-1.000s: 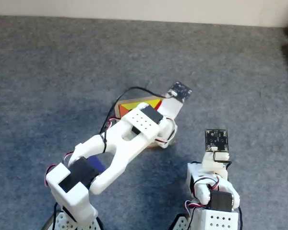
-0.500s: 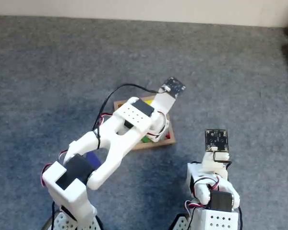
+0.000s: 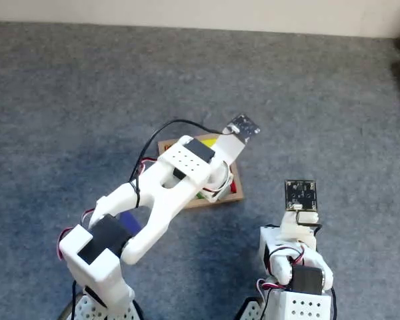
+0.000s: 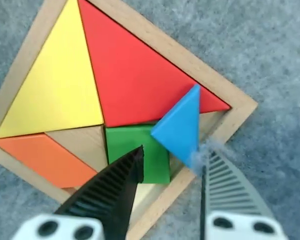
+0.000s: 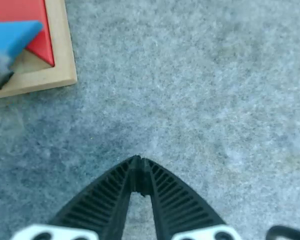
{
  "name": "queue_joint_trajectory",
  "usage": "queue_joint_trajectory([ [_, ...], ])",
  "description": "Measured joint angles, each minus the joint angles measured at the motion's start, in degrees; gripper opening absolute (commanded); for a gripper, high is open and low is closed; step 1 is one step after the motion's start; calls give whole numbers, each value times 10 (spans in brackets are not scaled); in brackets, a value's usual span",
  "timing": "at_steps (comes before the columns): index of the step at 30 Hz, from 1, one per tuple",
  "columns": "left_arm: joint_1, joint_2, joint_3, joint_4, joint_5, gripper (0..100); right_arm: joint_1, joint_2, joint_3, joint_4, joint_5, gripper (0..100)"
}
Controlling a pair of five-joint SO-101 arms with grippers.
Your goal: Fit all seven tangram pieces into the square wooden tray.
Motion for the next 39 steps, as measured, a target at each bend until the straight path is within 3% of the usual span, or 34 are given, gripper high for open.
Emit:
queue_joint_trajectory([
  [6, 0, 0, 0, 0, -78, 190, 0, 0, 0, 0, 0, 5],
  [17, -9, 0, -29, 67, -94, 189, 0, 0, 0, 0, 0, 5],
  [33, -36, -38, -34, 69, -91, 189, 0, 0, 0, 0, 0, 5],
  [39, -36, -66, -35, -8, -5, 190, 0, 0, 0, 0, 0, 5],
])
